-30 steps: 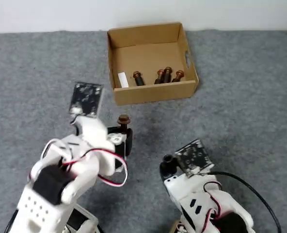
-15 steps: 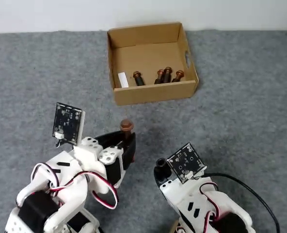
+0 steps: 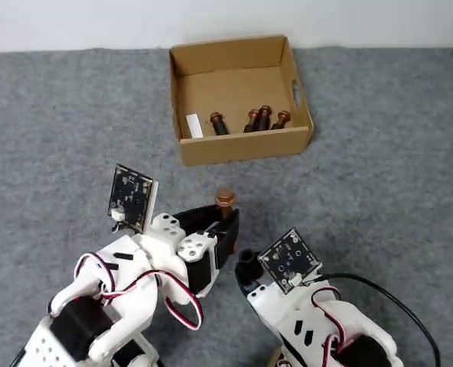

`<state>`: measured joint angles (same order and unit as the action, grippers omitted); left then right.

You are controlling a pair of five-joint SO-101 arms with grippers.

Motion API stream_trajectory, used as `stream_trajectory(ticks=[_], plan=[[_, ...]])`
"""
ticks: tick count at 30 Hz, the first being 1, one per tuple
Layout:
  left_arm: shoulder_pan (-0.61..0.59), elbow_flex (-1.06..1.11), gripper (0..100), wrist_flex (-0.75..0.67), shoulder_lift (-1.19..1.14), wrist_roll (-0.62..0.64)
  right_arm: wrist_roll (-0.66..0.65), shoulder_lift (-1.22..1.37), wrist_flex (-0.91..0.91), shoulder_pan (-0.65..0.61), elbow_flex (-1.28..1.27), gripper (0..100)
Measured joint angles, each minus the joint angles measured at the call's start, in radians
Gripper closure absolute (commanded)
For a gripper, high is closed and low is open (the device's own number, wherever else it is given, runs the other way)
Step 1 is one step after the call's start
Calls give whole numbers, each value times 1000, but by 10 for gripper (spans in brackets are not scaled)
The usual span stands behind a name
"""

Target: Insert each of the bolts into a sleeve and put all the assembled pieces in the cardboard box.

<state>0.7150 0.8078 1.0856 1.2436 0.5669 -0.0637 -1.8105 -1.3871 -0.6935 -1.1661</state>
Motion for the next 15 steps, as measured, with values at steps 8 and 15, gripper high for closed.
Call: stream_trajectory(ticks=[8,15], plan=[[-3,0,994,-14,3,54,0,0,31,2,0,990],[-2,97,994,-133,5,74,0,0,31,-5,0,990]])
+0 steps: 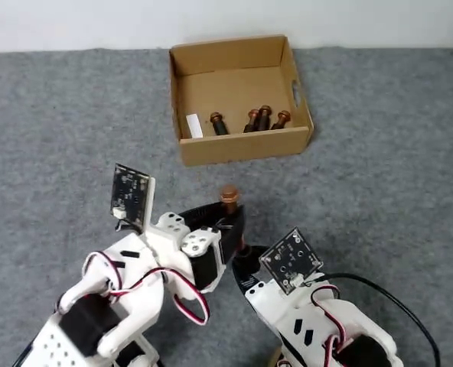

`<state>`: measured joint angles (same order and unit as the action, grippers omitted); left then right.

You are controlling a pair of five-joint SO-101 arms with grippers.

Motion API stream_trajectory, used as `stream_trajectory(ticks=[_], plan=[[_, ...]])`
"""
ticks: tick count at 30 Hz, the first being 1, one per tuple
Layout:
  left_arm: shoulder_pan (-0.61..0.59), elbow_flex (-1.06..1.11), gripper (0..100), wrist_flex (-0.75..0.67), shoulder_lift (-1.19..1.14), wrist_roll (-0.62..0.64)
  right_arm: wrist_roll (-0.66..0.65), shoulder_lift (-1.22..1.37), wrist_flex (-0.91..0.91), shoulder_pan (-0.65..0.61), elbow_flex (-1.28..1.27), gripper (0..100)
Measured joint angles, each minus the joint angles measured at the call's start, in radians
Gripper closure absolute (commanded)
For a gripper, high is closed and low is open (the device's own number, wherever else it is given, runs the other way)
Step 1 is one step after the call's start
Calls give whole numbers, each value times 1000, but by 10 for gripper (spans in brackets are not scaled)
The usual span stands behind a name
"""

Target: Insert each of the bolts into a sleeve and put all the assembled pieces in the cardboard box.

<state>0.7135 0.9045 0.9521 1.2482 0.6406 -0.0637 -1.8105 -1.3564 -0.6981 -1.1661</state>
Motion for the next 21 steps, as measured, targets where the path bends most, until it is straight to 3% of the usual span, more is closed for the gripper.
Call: stream_trajectory(ticks=[12,21], plan=[[38,107,994,-64,14,2,0,9,-2,0,-3,990],[38,117,994,8,14,8,0,8,-2,-3,-5,990]])
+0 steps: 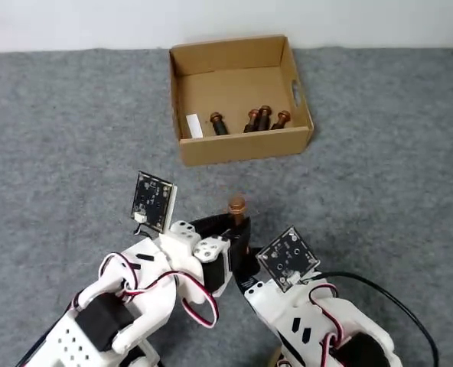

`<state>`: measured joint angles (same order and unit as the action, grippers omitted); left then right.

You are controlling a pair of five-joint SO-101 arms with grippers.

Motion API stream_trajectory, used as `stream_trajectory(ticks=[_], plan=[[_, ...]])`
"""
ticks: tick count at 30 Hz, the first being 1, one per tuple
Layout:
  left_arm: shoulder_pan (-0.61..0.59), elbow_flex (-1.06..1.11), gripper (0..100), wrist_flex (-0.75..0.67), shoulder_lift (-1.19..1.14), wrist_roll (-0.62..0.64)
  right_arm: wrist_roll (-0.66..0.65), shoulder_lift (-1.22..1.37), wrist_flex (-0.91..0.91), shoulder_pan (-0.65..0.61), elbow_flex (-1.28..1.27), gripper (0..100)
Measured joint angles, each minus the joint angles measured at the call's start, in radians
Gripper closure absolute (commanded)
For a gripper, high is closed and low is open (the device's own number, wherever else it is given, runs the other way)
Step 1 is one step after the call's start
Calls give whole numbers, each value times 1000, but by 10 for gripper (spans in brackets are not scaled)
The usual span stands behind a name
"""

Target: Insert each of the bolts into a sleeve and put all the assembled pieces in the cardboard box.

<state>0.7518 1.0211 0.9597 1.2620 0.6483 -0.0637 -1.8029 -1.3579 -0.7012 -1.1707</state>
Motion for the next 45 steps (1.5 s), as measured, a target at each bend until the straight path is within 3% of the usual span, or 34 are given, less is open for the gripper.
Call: stream_trajectory(ticks=[11,19,28,32,38,45], plan=[[77,-9,982,204,0,2,-3,0,0,-3,-2,990],[78,-14,637,279,2,-51,-3,0,-2,-2,-3,990],[-29,-104,633,405,-11,-55,-5,-15,0,-2,2,990],[-117,-199,713,466,-6,-121,-5,-2,0,25,0,990],[-374,-242,1000,483,-3,-195,-5,-2,0,106,0,990],[-663,-69,995,358,-2,-282,28,-2,23,186,0,991]])
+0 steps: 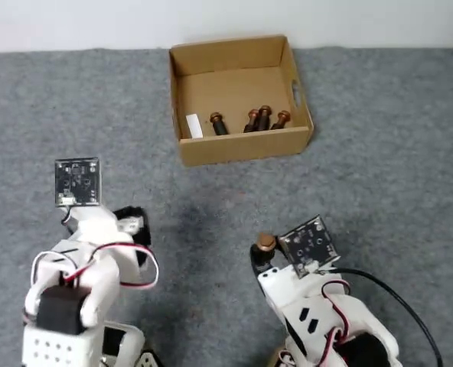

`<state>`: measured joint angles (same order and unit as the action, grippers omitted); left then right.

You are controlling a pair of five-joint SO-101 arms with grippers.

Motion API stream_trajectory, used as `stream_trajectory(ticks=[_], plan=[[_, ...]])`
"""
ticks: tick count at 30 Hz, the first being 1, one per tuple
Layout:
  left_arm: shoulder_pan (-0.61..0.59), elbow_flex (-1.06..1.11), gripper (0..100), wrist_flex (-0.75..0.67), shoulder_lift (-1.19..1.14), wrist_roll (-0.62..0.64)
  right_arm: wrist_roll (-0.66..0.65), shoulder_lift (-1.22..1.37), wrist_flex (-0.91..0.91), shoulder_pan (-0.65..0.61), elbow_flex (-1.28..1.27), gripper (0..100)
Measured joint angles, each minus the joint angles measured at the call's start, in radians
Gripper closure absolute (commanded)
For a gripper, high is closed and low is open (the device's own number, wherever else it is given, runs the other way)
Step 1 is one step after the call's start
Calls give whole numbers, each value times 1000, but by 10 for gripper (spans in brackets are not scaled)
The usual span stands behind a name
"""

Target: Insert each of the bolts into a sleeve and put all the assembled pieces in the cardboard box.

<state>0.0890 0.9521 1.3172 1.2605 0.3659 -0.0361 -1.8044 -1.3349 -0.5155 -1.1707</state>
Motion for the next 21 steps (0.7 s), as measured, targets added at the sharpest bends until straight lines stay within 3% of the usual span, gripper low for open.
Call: stream_trajectory(ticks=[4,11,16,21], plan=[[-49,232,995,-163,-8,-9,14,40,84,35,0,991],[-55,560,995,-450,-9,-11,18,338,292,92,86,991],[-63,671,994,-597,-9,-11,11,605,448,120,180,991],[-61,678,994,-638,-9,-11,-52,895,654,152,281,991]])
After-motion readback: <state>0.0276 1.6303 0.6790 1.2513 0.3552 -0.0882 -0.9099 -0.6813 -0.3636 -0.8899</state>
